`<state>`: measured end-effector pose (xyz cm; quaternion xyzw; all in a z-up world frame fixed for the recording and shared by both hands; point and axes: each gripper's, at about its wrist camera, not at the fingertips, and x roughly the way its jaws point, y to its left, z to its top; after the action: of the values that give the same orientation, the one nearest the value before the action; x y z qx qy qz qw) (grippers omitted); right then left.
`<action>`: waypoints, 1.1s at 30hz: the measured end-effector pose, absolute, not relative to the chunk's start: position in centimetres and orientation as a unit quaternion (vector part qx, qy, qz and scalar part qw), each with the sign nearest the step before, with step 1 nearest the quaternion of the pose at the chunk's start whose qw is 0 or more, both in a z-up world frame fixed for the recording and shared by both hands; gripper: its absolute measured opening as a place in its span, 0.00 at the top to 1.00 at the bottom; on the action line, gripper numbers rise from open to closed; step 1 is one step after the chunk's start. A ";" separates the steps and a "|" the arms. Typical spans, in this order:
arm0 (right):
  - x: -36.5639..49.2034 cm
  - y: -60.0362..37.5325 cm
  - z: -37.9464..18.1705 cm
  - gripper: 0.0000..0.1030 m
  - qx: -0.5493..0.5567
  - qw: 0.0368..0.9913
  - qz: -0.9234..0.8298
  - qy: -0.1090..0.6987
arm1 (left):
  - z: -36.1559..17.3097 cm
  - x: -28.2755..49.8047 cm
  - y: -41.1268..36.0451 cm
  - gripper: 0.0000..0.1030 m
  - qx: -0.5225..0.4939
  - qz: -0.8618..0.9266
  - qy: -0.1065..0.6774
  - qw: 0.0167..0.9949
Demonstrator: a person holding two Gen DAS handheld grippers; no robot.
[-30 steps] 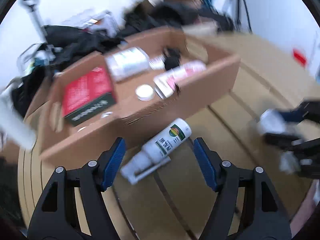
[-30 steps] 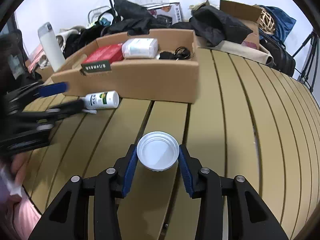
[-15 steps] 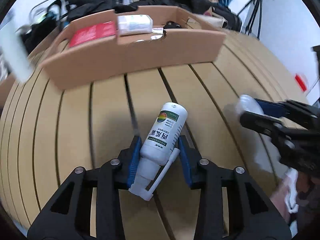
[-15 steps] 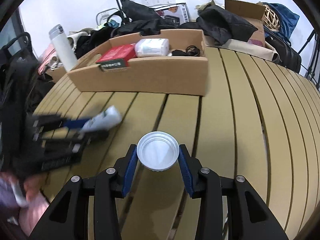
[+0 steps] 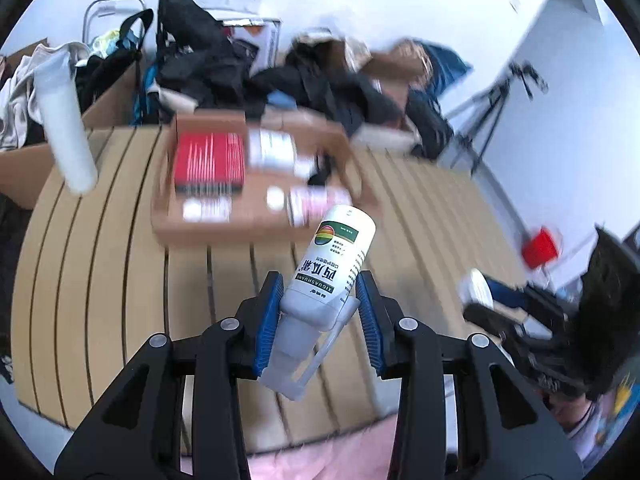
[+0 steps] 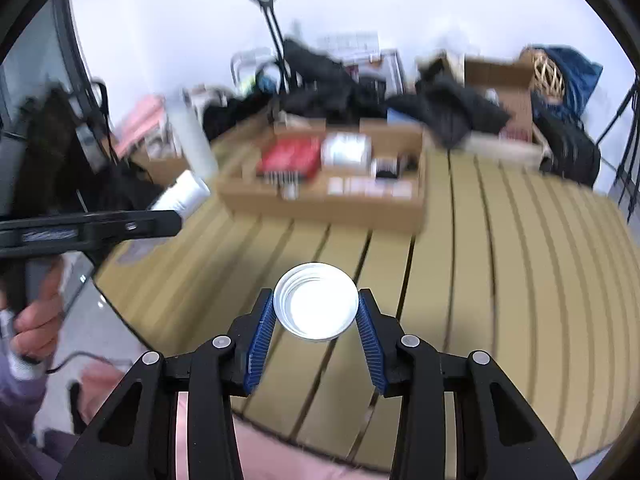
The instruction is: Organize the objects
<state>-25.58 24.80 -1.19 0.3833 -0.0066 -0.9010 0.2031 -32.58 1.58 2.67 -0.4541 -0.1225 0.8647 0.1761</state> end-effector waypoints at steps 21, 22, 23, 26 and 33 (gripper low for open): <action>-57.8 20.4 -12.9 0.23 0.539 0.178 -0.816 -0.107 | -13.8 -53.7 0.8 0.54 -0.563 0.768 -0.294 0.084; -57.6 20.7 -12.6 0.22 0.532 0.184 -0.818 -0.118 | -13.5 -53.6 0.5 0.54 -0.558 0.771 -0.294 0.090; -57.5 20.8 -12.2 0.21 0.528 0.179 -0.821 -0.120 | -12.8 -53.4 0.3 0.54 -0.549 0.779 -0.287 0.095; -56.8 20.8 -11.0 0.21 0.517 0.177 -0.830 -0.110 | -8.9 -51.4 0.3 0.49 -0.524 0.818 -0.216 0.096; -51.1 21.7 -5.3 0.21 0.493 0.157 -0.855 -0.029 | -1.6 -44.2 0.5 0.27 -0.446 0.894 0.039 -0.002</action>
<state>-51.06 21.73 -5.32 0.4929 -0.0286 -0.8553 0.1571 -44.17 0.45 -1.64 -0.4461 0.0394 0.8941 -0.0017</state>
